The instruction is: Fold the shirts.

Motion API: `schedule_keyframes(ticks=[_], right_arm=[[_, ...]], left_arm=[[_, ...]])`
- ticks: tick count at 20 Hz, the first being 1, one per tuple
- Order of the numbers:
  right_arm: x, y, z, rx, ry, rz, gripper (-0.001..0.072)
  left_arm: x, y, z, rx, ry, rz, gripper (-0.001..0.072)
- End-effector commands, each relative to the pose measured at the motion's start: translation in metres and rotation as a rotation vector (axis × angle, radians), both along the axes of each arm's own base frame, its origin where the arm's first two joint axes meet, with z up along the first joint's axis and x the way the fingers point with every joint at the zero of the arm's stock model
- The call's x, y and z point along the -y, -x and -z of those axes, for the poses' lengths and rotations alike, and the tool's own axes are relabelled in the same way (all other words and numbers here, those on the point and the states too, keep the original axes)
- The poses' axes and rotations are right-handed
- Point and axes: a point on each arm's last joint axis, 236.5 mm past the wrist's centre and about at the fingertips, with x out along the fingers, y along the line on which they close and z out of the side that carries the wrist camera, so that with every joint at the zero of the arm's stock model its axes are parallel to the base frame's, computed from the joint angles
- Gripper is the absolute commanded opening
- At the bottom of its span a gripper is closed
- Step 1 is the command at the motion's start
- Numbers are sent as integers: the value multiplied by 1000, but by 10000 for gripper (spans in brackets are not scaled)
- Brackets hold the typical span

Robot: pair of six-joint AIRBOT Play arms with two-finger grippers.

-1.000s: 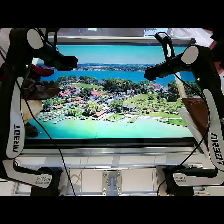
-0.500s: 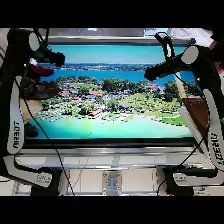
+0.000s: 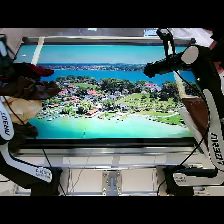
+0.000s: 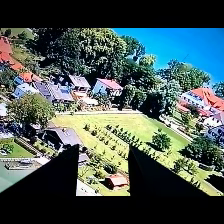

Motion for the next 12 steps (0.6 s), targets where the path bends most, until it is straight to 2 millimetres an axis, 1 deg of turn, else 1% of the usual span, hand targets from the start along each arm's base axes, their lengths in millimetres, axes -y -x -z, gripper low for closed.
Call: schedule_keyframes(ticks=[1,2,4,5,6,7,9,12], right_arm=[[-1,-6,-5,28,-11,9,374],[-1,-6,-5,31,-11,10,374],[-1,-6,-5,30,-11,10,376],[-1,-6,-5,30,-12,9,400],[-1,-6,-5,28,-13,9,420],[-1,-6,-5,28,-12,9,420],[-2,-6,-5,28,-17,12,420],[-2,-6,-5,16,-36,38,419]], left_arm=[[-77,48,9,-7,36,-246,576],[-92,58,12,-1,49,-298,576],[-111,70,20,5,79,-348,581],[-119,71,23,14,86,-355,696],[-127,72,26,23,84,-366,708],[-134,72,29,29,81,-372,707],[-141,73,43,12,85,-383,707],[-141,73,80,-49,127,-408,707]])
